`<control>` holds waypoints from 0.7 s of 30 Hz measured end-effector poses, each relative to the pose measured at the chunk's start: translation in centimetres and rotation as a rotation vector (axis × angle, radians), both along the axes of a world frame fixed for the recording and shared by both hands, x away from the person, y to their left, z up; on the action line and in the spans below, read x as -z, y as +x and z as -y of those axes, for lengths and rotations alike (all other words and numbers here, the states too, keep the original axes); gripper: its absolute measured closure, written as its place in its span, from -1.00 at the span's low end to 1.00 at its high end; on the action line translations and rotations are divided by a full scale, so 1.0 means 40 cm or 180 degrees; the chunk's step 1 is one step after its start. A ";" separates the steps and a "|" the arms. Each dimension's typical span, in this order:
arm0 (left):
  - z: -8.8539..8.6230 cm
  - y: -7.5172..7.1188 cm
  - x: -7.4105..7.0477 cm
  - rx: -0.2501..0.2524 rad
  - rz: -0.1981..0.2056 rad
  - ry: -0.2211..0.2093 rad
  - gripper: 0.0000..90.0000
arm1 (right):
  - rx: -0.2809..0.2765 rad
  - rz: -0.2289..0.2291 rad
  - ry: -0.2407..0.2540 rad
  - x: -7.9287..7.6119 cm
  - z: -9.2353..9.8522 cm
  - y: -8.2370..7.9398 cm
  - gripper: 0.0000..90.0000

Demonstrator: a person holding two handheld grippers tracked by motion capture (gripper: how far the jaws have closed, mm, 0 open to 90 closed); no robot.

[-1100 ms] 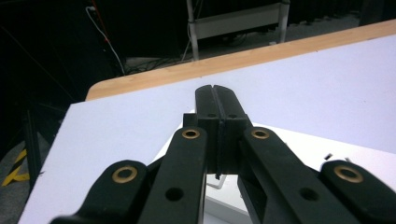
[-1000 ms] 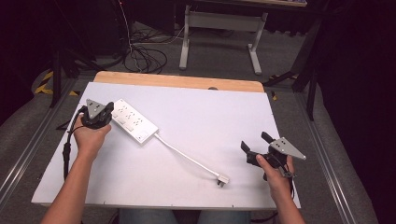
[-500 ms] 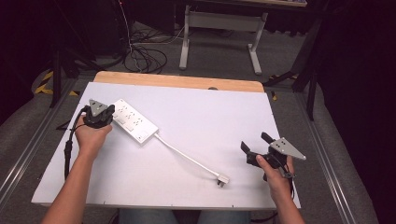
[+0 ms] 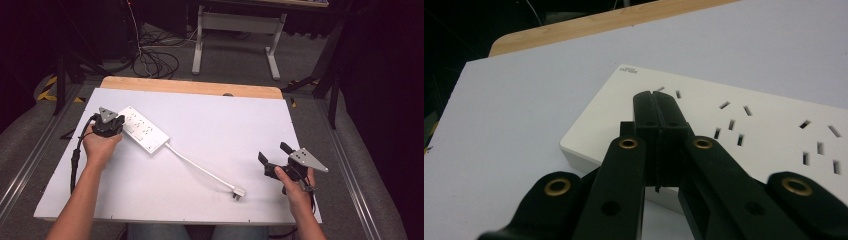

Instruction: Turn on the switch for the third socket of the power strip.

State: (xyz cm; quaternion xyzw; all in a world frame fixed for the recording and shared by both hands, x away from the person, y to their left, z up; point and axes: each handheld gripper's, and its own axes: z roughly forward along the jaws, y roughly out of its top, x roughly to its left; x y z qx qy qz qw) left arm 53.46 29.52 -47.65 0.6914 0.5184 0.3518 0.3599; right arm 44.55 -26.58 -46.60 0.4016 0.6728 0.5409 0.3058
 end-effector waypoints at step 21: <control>-0.005 0.017 0.022 -0.0023 -0.0130 0.0062 1.00 | 0.0050 0.0006 0.0014 -0.002 0.013 -0.012 -0.84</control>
